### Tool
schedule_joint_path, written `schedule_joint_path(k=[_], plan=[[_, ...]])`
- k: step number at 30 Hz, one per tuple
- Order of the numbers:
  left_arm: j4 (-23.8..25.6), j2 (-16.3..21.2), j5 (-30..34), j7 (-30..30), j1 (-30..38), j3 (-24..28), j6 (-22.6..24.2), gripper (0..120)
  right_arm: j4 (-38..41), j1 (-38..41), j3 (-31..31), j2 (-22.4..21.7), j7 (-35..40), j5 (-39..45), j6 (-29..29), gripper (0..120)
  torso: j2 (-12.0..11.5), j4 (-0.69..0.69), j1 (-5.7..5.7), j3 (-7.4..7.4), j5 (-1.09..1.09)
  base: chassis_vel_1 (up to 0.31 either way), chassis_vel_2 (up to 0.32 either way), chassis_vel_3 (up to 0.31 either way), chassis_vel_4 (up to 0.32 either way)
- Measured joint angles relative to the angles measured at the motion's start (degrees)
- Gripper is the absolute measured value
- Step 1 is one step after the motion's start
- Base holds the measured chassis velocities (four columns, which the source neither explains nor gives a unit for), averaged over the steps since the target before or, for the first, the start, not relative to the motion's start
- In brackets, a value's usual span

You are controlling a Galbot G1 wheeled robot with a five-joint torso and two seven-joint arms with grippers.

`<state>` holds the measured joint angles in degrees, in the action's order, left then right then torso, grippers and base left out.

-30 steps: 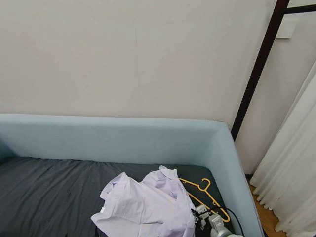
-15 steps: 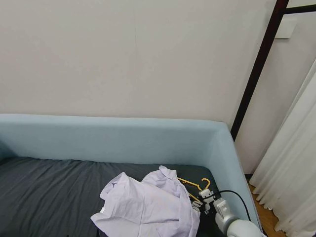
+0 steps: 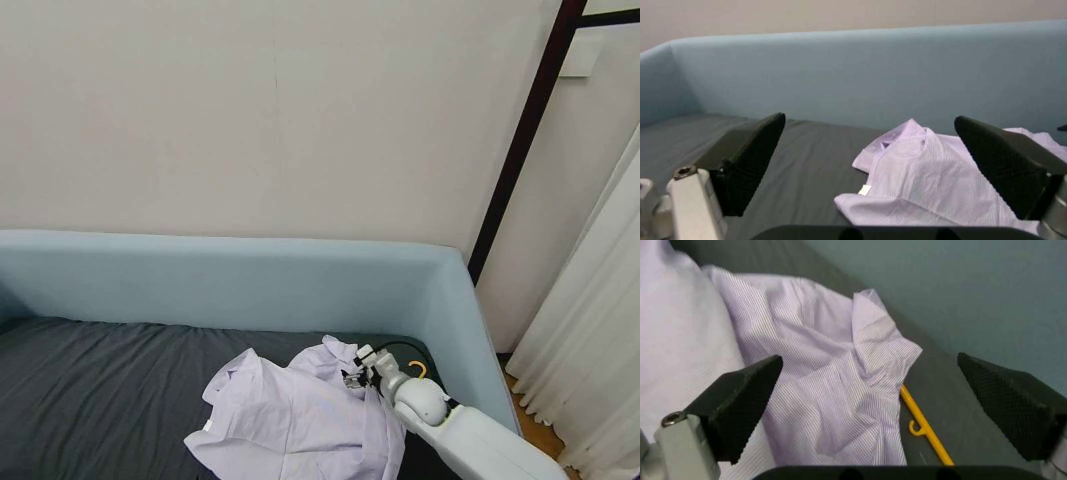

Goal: Pick up the clothes from the sofa and hang them on the clothes hanger.

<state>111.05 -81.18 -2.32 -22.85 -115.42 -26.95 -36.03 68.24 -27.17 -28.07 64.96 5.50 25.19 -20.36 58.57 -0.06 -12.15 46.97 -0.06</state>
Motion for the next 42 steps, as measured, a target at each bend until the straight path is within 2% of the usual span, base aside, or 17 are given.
schedule_joint_path(k=[6, 11, 27, 31, 32, 36, 37, 42], plan=[[0.00, -0.06, 0.01, -0.30, -0.38, -0.61, -0.54, 100, -12.13, 2.09, -1.83, 4.56, -2.59, -8.39, 3.92, 100, 0.00, -0.02, 0.00, 0.00, 0.01, 0.000, 0.000, 0.000, 0.000], [-0.21, -0.13, 0.07, -0.37, -0.18, -0.69, -0.65, 100, -16.27, 1.84, -2.33, 5.76, -3.63, -11.48, 5.66, 100, 0.00, -0.02, 0.00, -0.01, 0.01, 0.000, 0.000, 0.000, 0.000], [-0.90, -0.30, 0.37, -0.44, 0.65, -0.51, -0.66, 100, -15.26, -0.93, -4.07, 5.85, -4.50, -13.72, 6.16, 99, 0.00, -0.02, 0.00, -0.02, 0.01, 0.000, 0.000, 0.000, 0.000], [-1.04, -0.37, 0.40, -0.44, 0.71, -0.52, -0.65, 100, -16.08, -1.62, -3.89, 6.63, -4.64, -14.52, 6.55, 85, 0.01, -0.03, 0.01, -0.02, 0.00, 0.000, 0.000, 0.000, 0.000], [-1.04, -0.37, 0.40, -0.44, 0.71, -0.52, -0.65, 100, -16.08, -1.62, -3.89, 6.63, -4.64, -14.52, 6.55, 85, 0.01, -0.03, 0.01, -0.02, 0.00, 0.000, 0.000, 0.000, 0.000], [-1.05, -0.52, 0.43, -0.47, 0.78, -0.53, -0.62, 100, -15.70, -1.78, -3.95, 6.67, -4.92, -13.77, 6.34, 67, 0.01, -0.01, 0.01, -0.02, 0.01, 0.000, 0.000, 0.000, 0.000], [-1.05, -0.52, 0.43, -0.47, 0.78, -0.53, -0.62, 100, -15.70, -1.78, -3.95, 6.67, -4.92, -13.77, 6.34, 67, 0.01, -0.01, 0.01, -0.02, 0.01, 0.000, 0.000, 0.000, 0.000], [-1.12, -0.73, 0.44, -0.48, 0.88, -0.46, -0.62, 100, -14.94, -2.39, -4.23, 6.35, -4.92, -13.40, 6.19, 45, 0.00, -0.01, 0.01, -0.02, 0.02, 0.000, 0.000, 0.000, 0.000]])
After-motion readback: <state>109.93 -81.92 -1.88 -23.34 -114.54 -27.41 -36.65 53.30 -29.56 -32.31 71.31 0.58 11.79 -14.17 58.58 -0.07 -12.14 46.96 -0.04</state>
